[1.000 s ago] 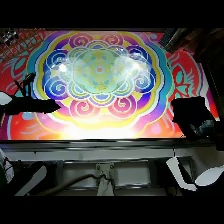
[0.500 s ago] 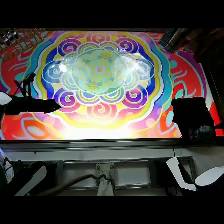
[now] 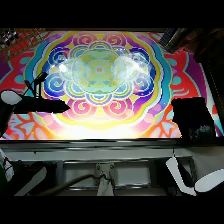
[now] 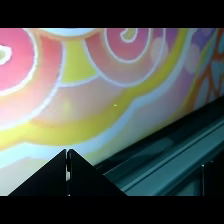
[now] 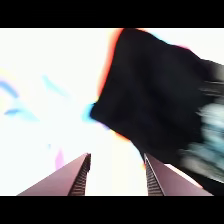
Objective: Fold the clothes and pants, and hang the long-sleeved shirts on hangers.
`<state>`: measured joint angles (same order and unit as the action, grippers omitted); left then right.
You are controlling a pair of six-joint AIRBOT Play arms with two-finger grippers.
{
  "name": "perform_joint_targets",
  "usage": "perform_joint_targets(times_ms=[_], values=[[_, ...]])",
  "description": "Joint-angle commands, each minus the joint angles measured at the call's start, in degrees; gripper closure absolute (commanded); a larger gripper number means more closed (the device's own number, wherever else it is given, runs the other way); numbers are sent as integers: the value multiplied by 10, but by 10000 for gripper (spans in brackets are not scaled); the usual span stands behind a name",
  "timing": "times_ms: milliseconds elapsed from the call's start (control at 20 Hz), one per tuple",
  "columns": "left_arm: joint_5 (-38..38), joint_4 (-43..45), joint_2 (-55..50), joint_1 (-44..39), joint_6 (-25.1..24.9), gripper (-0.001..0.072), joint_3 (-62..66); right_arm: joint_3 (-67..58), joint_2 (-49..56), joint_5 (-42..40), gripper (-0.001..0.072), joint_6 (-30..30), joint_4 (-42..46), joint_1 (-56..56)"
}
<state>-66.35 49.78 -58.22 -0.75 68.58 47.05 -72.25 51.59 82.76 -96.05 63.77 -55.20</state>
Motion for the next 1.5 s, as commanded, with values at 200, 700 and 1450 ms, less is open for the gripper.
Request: perform_joint_targets(times_ms=[200, 700, 1450], values=[[31, -19, 24, -71, 0, 700, 63, -14, -9, -13, 312, 207, -110, 313], [143, -18, 109, -78, 0, 699, 146, -14, 52, -176, 311, 212, -1, 715], [133, -19, 106, -78, 0, 699, 146, -14, 60, -175, 311, 212, -5, 760]])
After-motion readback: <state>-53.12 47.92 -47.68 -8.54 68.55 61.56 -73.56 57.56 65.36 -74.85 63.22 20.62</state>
